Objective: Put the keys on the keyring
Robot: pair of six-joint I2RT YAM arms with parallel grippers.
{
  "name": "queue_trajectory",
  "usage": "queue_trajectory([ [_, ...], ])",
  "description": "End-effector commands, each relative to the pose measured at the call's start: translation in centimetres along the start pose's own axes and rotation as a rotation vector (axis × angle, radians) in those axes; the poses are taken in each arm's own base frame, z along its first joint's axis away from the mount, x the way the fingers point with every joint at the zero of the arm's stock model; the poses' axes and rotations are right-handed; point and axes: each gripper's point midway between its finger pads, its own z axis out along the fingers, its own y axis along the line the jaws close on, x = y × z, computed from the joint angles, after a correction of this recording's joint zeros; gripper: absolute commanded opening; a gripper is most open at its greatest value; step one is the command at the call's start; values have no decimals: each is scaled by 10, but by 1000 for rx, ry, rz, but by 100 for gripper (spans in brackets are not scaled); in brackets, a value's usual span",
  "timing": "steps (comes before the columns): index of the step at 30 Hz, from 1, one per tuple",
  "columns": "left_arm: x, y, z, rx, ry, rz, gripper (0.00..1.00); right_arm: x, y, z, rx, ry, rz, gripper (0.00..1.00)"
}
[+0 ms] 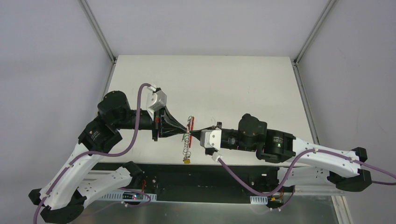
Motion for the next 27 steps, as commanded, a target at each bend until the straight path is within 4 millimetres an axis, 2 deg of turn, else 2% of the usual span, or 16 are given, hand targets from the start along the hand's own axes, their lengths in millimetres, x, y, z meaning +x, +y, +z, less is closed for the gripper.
queue_trajectory([
  [1,-17,-6,-4,17,-50,64,0,-27,-16,-3,65,-100,15,0],
  [6,-17,2,-1,-16,-50,45,0,-13,-23,-10,132,-45,65,0],
  [12,-15,12,2,-57,-46,26,0,-2,-21,-17,159,-20,148,0],
  [21,-15,19,4,-90,-46,-20,0,-8,-25,-33,199,-22,341,0],
  [27,-8,39,15,-153,-23,-124,0,-5,-33,-39,252,42,468,0],
])
